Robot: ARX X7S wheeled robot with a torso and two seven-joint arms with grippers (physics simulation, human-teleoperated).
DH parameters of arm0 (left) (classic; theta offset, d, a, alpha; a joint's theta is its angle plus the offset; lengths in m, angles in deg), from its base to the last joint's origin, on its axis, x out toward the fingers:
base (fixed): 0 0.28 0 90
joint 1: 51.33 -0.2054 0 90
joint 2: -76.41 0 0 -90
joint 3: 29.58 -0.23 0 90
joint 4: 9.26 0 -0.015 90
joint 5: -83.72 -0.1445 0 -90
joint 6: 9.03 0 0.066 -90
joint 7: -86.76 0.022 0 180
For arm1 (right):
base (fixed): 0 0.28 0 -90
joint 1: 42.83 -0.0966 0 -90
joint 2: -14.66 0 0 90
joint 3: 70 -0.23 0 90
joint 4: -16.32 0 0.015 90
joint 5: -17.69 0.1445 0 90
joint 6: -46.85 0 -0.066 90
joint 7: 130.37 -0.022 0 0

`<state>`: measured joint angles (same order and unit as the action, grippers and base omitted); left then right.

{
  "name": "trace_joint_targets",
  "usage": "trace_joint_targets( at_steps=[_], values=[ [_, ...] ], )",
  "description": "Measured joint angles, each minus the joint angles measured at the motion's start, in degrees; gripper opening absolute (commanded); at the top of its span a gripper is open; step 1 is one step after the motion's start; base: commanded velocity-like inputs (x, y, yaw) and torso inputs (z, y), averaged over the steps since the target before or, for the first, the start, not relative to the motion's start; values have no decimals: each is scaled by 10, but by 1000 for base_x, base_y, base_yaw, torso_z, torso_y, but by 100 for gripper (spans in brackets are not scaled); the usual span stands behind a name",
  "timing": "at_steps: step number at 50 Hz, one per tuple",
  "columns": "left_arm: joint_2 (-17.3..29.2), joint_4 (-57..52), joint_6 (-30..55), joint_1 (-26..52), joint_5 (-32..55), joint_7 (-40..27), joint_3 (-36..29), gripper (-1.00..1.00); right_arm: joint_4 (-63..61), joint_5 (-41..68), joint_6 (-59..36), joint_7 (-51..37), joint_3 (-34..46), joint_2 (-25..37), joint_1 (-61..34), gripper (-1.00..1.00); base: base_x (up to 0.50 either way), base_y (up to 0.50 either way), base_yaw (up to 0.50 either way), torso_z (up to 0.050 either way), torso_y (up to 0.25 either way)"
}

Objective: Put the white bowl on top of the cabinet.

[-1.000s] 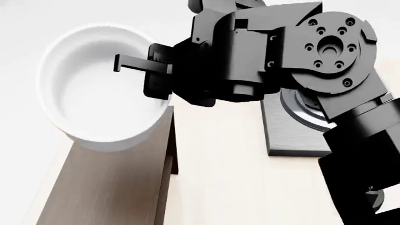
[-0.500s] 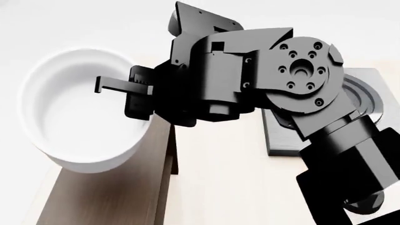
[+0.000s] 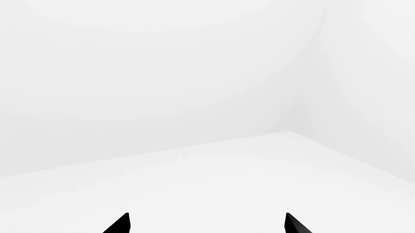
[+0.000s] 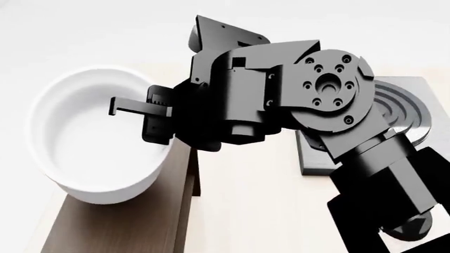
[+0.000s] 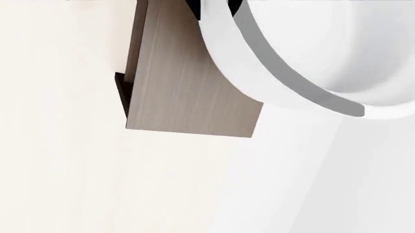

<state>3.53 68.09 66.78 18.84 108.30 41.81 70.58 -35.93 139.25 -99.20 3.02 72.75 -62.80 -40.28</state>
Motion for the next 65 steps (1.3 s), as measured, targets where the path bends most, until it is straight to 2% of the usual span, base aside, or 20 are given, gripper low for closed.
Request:
trace_joint_targets(
  at_steps=[60, 61, 65],
  values=[
    [4, 1, -1, 0, 0, -5, -5, 100, -6, 1, 5, -12, 8, 14, 26, -100, 0, 0, 0, 0, 1],
    [4, 1, -1, 0, 0, -5, -5, 100, -6, 1, 5, -12, 9, 14, 26, 100, 0, 0, 0, 0, 0],
    [4, 1, -1, 0, 0, -5, -5, 100, -3, 0, 7, -12, 8, 13, 26, 100, 0, 0, 0, 0, 0]
  ],
)
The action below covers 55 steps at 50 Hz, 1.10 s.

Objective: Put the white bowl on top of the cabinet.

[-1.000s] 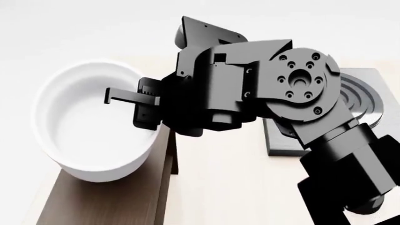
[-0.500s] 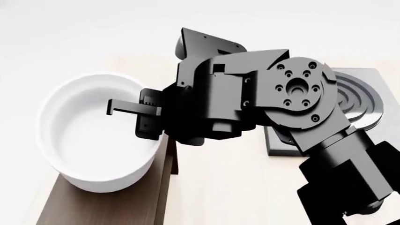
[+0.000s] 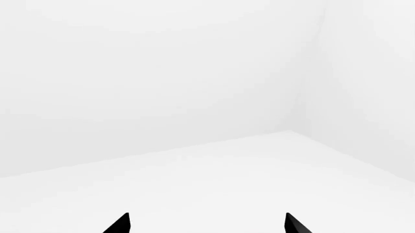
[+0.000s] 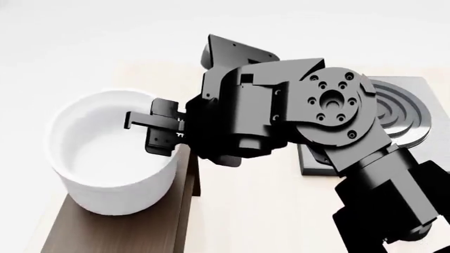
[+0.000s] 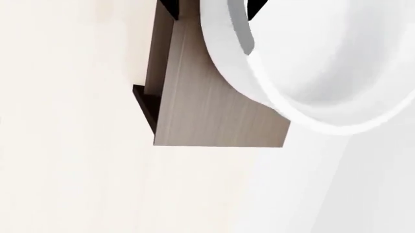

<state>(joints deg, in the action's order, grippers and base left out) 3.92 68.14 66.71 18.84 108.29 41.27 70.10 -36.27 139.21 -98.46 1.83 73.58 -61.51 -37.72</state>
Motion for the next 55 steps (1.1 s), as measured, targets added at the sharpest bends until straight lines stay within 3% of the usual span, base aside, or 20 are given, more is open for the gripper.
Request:
trace_joint_targets(
  at_steps=[40, 55],
  values=[
    [3, 1, -4, 0, 3, -1, -3, 100, -66, 6, 21, -48, -8, 22, -12, 100, 0, 0, 0, 0, 0],
    [4, 1, -4, 1, 3, -3, -6, 100, -146, -67, 61, -67, -12, 53, -30, 100, 0, 0, 0, 0, 0]
  ],
)
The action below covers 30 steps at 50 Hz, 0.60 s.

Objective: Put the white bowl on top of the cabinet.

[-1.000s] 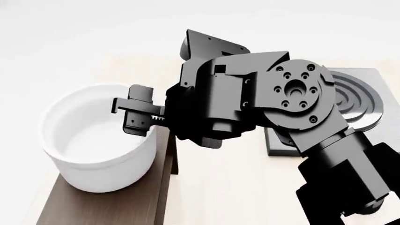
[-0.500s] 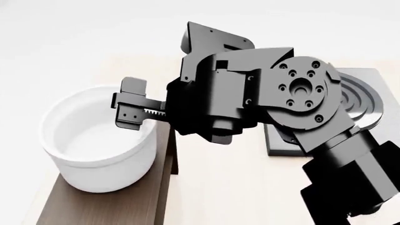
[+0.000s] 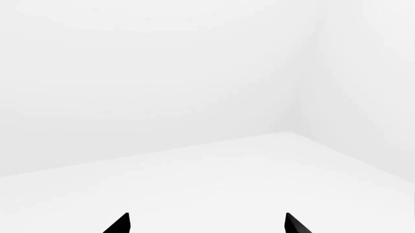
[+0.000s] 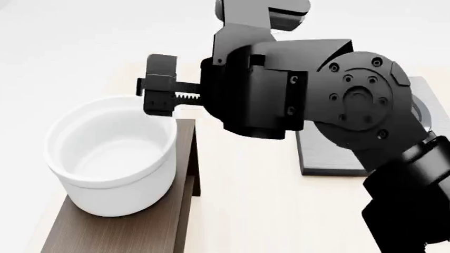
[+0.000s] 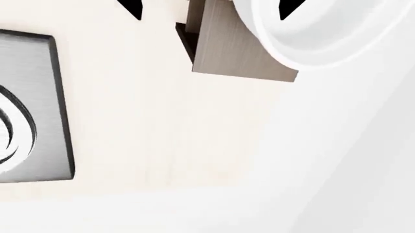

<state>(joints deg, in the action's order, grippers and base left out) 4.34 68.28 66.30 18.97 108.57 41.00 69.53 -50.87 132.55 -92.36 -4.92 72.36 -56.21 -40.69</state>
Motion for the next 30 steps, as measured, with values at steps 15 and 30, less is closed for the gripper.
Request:
trace_joint_targets(
  at_steps=[15, 30],
  values=[
    [1, 1, 0, 2, 0, -1, -2, 100, -80, -117, 60, -20, 2, 33, -20, 100, 0, 0, 0, 0, 0],
    [3, 1, 0, 2, 1, -2, -4, 100, -140, -192, 119, -69, -11, 65, -24, 100, 0, 0, 0, 0, 0]
  ],
)
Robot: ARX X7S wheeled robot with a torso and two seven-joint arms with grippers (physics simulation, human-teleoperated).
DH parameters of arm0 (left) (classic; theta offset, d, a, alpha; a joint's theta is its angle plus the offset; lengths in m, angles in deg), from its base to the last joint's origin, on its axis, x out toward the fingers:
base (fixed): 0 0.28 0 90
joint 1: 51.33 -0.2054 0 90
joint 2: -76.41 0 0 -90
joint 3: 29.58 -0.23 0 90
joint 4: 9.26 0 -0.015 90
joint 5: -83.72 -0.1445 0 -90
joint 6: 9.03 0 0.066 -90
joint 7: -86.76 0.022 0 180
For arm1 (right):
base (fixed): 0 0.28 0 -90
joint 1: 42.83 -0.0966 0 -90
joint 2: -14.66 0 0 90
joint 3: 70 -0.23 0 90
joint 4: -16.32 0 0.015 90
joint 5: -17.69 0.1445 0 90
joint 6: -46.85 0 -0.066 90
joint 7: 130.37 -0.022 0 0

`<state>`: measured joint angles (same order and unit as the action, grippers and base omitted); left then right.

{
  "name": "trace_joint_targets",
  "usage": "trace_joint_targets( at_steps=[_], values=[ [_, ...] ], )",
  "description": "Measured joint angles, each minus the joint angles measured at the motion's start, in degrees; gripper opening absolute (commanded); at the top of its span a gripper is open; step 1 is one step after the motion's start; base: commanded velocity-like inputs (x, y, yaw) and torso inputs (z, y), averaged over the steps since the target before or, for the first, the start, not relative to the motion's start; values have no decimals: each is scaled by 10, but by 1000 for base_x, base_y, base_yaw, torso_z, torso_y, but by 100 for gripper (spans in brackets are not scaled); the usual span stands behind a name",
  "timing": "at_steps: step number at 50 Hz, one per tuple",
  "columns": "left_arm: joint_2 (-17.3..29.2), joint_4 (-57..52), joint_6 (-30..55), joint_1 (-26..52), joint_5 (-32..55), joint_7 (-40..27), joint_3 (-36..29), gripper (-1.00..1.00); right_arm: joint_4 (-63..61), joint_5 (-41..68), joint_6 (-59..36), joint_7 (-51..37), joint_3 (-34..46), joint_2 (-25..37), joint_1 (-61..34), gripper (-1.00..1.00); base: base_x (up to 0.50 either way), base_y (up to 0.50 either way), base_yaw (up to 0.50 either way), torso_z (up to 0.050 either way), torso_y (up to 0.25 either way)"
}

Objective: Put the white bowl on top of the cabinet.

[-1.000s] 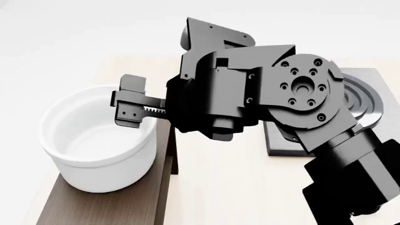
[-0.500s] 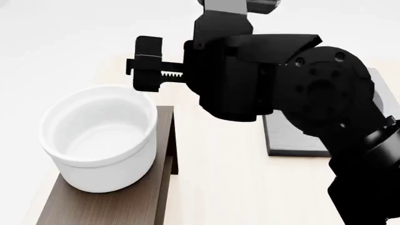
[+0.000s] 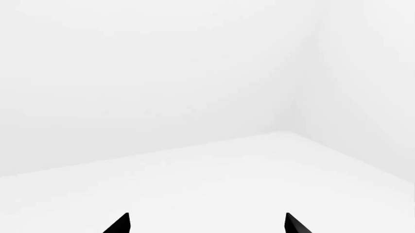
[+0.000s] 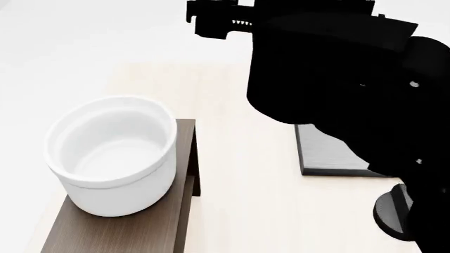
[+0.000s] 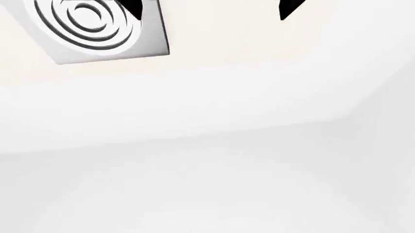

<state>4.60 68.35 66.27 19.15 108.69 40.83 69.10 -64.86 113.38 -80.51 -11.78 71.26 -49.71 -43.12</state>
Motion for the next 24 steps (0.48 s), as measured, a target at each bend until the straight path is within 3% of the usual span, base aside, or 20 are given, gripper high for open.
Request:
trace_joint_targets(
  at_steps=[24],
  values=[
    [2, 2, 0, 1, 1, -1, -3, 100, -83, -72, 56, -77, -21, 39, -8, 100, 0, 0, 0, 0, 0]
  ],
)
